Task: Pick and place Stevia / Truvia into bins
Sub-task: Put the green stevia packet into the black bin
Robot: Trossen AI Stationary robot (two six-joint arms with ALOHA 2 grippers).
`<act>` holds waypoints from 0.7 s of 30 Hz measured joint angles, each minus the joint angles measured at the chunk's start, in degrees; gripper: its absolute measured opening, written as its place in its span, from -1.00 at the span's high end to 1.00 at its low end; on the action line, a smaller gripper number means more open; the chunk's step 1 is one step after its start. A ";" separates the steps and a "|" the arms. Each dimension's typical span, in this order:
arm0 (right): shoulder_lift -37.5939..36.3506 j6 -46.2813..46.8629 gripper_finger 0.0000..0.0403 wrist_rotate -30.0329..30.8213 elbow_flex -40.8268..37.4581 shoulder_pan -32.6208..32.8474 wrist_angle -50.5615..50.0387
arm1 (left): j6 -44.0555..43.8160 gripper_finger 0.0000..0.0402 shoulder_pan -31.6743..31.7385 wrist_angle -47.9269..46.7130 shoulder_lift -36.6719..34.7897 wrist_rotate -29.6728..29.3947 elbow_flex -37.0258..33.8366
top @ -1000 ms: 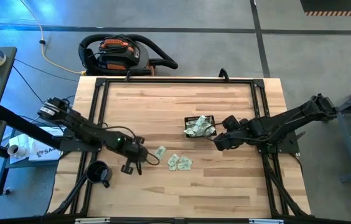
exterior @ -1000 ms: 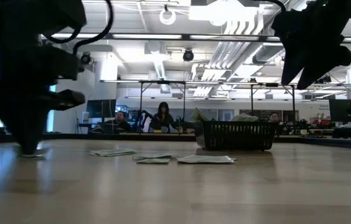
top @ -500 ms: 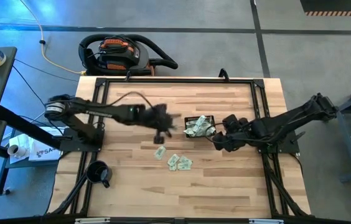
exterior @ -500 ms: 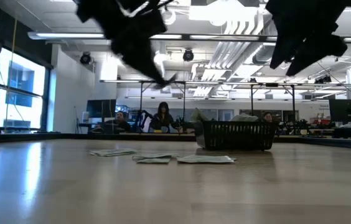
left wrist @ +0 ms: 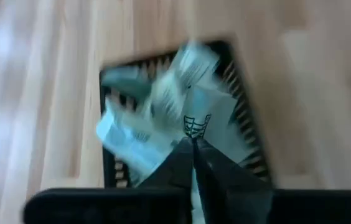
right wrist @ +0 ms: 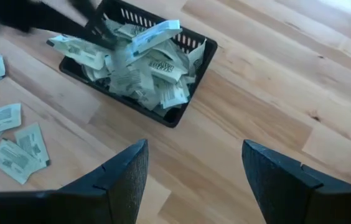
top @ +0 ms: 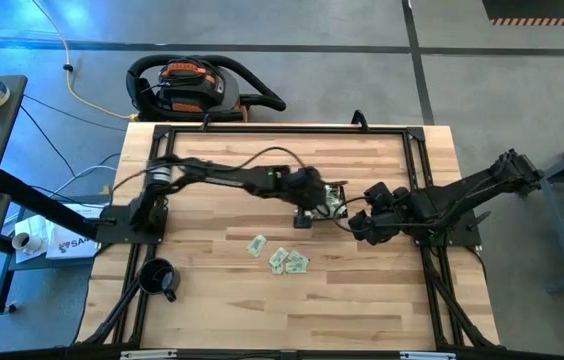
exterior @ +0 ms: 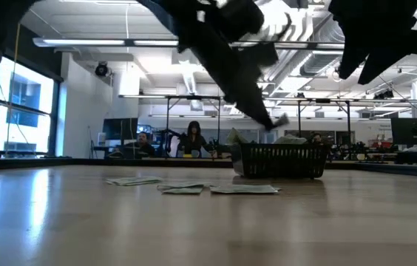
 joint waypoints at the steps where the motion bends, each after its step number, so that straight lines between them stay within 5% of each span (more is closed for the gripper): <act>1: 0.00 0.12 -0.24 -0.17 0.00 0.00 0.09 | -0.28 0.70 0.15 -3.09 1.85 -0.50 2.41; 5: 0.00 0.48 -0.24 -0.16 0.02 0.28 0.44 | -0.88 0.48 0.88 -14.14 6.48 -3.43 9.44; 14: 0.00 -0.38 -0.24 1.35 0.02 0.85 0.52 | -3.56 0.17 0.23 -25.41 4.53 -6.01 14.56; 21: 0.00 -2.07 -0.24 2.39 0.02 0.85 0.56 | -7.54 0.12 -0.98 -39.85 -3.75 6.42 11.41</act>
